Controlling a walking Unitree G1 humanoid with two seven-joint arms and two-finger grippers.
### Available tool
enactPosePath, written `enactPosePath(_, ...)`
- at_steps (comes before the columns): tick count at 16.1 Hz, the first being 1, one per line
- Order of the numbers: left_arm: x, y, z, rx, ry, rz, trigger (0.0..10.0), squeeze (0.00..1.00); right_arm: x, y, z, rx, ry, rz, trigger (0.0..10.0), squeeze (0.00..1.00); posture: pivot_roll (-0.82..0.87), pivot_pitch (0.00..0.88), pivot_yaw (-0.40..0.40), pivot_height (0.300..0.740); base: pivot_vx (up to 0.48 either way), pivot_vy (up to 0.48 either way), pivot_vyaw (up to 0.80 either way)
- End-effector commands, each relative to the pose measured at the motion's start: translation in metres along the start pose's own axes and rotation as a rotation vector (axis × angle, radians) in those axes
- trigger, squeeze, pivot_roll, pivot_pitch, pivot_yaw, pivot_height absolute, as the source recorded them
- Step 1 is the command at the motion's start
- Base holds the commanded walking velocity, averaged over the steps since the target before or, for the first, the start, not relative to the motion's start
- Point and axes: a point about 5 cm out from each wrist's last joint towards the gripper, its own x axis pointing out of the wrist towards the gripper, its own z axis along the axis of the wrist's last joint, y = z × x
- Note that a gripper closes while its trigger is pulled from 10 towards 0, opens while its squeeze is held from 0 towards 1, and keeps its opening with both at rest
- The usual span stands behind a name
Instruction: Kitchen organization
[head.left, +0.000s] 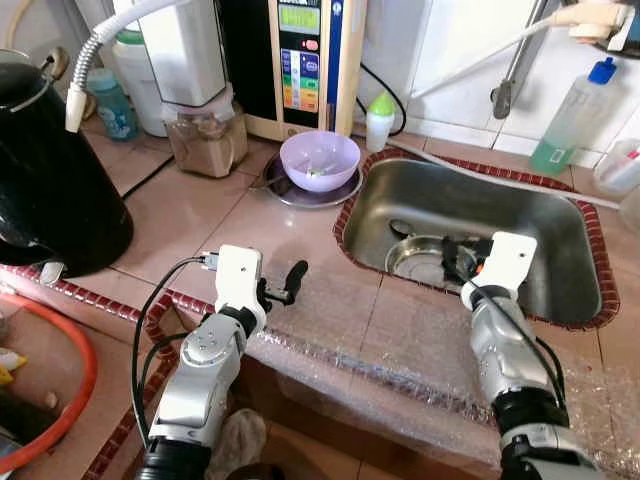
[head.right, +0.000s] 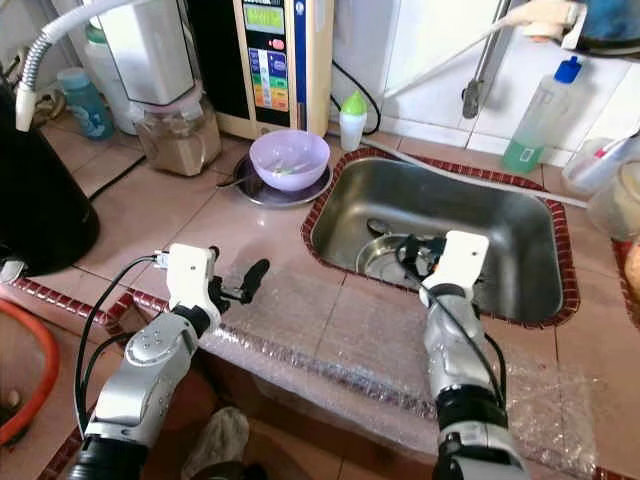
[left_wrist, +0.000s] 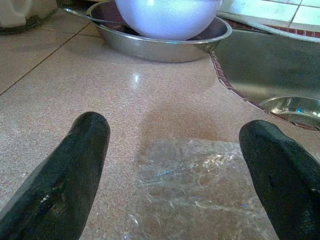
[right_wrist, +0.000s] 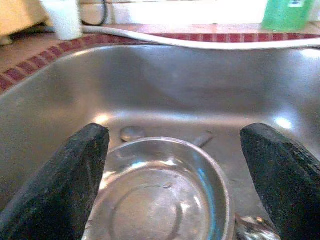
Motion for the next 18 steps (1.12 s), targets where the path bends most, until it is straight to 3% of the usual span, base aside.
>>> enactPosePath(1, 0.003, 0.000, 0.010, 0.005, -0.030, 0.000, 10.0, 0.00, 0.000, 0.008, 0.009, 0.017, -0.051, 0.048, 10.0, 0.00, -0.01, 0.000, 0.046, 0.740, 0.000, 0.000, 0.00)
enactPosePath(7, 0.012, 0.001, 0.018, -0.004, -0.045, 0.000, 10.0, 0.00, -0.005, 0.026, 0.014, 0.004, -0.088, 0.151, 10.0, 0.00, -0.02, 0.000, 0.042, 0.740, 0.000, 0.000, 0.00)
enactPosePath(11, 0.034, 0.008, 0.033, -0.035, -0.049, 0.028, 10.0, 0.00, -0.019, 0.038, 0.019, -0.011, -0.121, 0.233, 10.0, 0.00, -0.05, 0.000, 0.057, 0.740, 0.000, 0.000, 0.00)
enactPosePath(18, 0.072, 0.029, 0.059, -0.144, -0.040, 0.148, 10.0, 0.00, -0.066, 0.026, 0.011, -0.008, -0.068, 0.202, 10.0, 0.00, -0.14, 0.112, 0.093, 0.740, 0.000, 0.000, 0.00)
